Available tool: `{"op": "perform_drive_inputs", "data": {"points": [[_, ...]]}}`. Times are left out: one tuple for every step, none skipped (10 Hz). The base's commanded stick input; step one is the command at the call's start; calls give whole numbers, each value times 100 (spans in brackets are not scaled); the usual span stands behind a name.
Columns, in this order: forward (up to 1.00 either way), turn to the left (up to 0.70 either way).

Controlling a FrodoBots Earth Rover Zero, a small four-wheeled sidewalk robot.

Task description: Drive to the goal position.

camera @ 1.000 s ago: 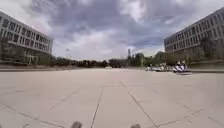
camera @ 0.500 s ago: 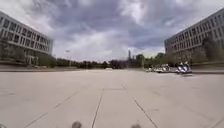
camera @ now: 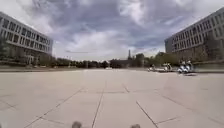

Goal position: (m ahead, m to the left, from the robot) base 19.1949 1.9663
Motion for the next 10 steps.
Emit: {"op": "perform_drive_inputs", "data": {"points": [[70, 2], [70, 2], [70, 2], [70, 2], [70, 2], [70, 2], [70, 2], [70, 2], [70, 2], [70, 2]]}}
